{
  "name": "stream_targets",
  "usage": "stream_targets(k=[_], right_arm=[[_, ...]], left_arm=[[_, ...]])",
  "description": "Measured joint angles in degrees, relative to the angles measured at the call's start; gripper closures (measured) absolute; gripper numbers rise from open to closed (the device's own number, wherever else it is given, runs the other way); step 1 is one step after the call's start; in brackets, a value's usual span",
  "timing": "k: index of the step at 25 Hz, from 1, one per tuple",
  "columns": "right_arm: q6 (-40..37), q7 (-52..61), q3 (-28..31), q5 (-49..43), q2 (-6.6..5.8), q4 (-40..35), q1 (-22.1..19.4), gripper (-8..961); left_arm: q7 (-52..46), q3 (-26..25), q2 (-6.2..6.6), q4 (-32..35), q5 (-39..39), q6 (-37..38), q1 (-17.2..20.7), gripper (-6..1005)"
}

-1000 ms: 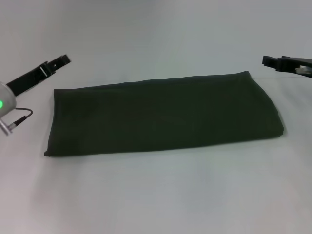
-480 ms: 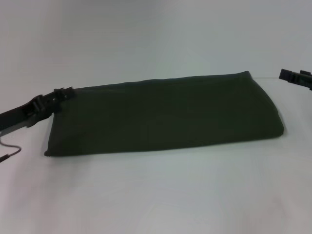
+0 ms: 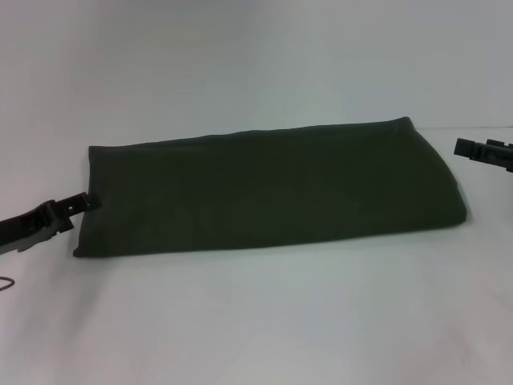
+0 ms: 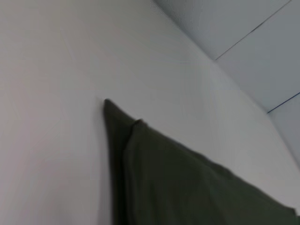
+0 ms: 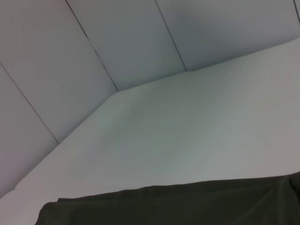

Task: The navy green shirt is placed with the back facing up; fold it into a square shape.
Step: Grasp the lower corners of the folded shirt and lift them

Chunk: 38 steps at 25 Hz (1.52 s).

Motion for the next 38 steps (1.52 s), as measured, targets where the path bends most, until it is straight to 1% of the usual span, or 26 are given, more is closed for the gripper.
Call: stream_targets(k=[4,10,18,21,31,38], right_arm=[[0.53,-0.09,0.05,0.0,-0.06,0.39,-0.16,8],[0.73,-0.05,-0.15,0.0,-0.09,0.42,-0.47,8],[0.71,0.14,-0.21,-0.19,-0.09,0.42,-0.69,9],[0.7,0.14,-0.18,-0.39,-0.1,0.42,-0.7,9],[0.65,0.15,-0.2,-0.44,-0.1,0.53,-0.47,8],[0.63,0.24,-0.17,-0.44,-0.09,0.53,-0.44,8]], left_arm=[[-0.11,1.46,-0.18,-0.6,1.03,-3.08,-0.07,152],[-0.16,1.99,-0.22,-1.29,2.82,-4.16,-0.11,151],[-0.48,2.46,-0.27,-1.88,2.97,-2.74,-0.29,153],[-0.93,2.53,-0.09,-2.05,3.4,-2.19,-0.74,154],[-1.65,3.99,0.17,-2.17,4.53,-2.95,-1.63,156],[-2.41,3.73,0.26,-2.03,4.58,-3.06,-1.63,253]])
